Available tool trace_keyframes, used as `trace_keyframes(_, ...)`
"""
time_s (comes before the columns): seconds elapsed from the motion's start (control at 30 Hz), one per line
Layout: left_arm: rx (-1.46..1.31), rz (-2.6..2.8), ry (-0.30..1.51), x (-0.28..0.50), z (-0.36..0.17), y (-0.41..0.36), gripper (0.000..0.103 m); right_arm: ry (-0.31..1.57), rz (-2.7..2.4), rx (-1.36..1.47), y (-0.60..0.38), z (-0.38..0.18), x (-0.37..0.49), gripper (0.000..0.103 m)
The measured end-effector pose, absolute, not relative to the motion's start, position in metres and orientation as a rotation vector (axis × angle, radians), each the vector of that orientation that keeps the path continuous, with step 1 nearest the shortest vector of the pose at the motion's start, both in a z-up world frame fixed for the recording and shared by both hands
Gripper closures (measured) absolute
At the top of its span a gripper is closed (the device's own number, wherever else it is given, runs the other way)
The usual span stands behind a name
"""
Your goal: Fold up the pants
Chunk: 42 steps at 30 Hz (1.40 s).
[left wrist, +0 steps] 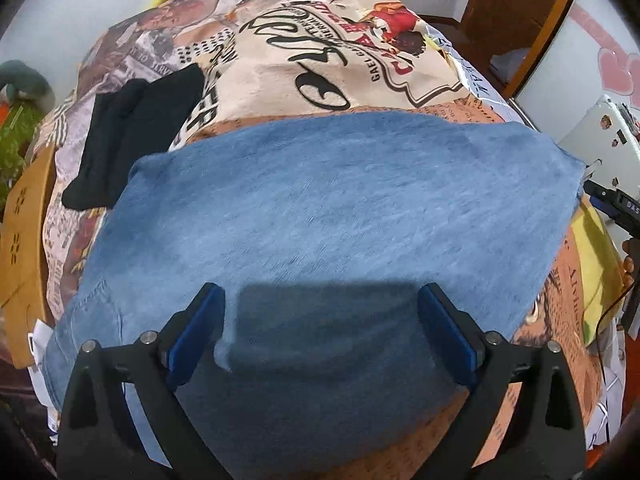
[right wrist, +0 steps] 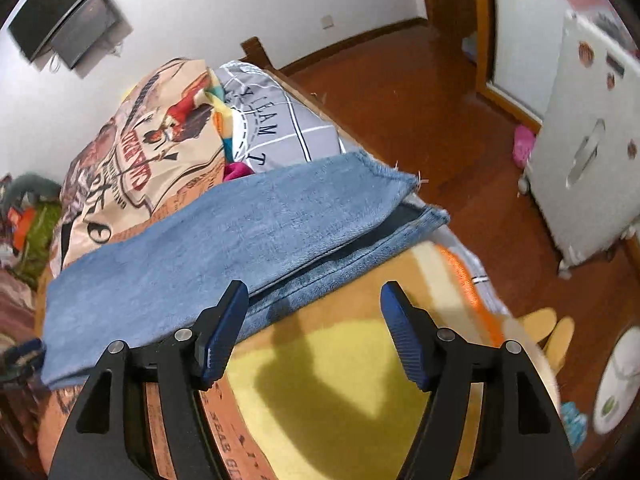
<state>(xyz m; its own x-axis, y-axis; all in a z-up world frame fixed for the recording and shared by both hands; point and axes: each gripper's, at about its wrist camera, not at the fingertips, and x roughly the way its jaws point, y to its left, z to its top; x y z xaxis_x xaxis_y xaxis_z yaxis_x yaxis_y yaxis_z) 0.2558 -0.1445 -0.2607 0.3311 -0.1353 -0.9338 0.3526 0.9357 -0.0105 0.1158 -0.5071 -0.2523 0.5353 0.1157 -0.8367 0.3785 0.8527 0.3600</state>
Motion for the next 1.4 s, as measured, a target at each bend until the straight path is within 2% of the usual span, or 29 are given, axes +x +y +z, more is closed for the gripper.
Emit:
trace_keyframes(0.33, 0.248, -0.339, 1.183, 0.271, -0.265, -0.166, 0.000, 0.962, -0.197, 0.668, -0.528, -0.272, 0.136, 0.038)
trace_keyframes(0.37, 0.250, -0.336, 1.182, 0.272, -0.265, -0.168, 0.000, 0.961, -0.199, 0.670, -0.529, -0.274, 0.138, 0.041)
trace_keyframes(0.43, 0.251, -0.339, 1.182, 0.274, -0.266, -0.171, 0.000, 0.963, -0.222, 0.676, -0.532, -0.279, 0.142, 0.053)
trace_keyframes(0.5, 0.264, -0.345, 1.184, 0.274, -0.267, -0.177, 0.000, 0.957, -0.228, 0.694, -0.538, -0.282, 0.144, 0.072)
trace_keyframes(0.57, 0.282, -0.358, 1.179, 0.272, -0.267, -0.183, 0.000, 0.945, -0.232, 0.699, -0.540, -0.281, 0.143, 0.085)
trace_keyframes(0.67, 0.305, -0.378, 1.173, 0.269, -0.266, -0.190, 0.000, 0.923, -0.222, 0.648, -0.539, -0.272, 0.144, 0.092)
trace_keyframes(0.93, 0.268, -0.376, 1.161, 0.266, -0.256, -0.184, 0.000, 0.807, -0.178, 0.536, -0.527, -0.220, 0.140, 0.095)
trace_keyframes(1.4, 0.157, -0.261, 0.933, 0.258, -0.181, -0.124, 0.000, 0.597, 0.068, 0.395, -0.445, -0.109, 0.145, 0.096)
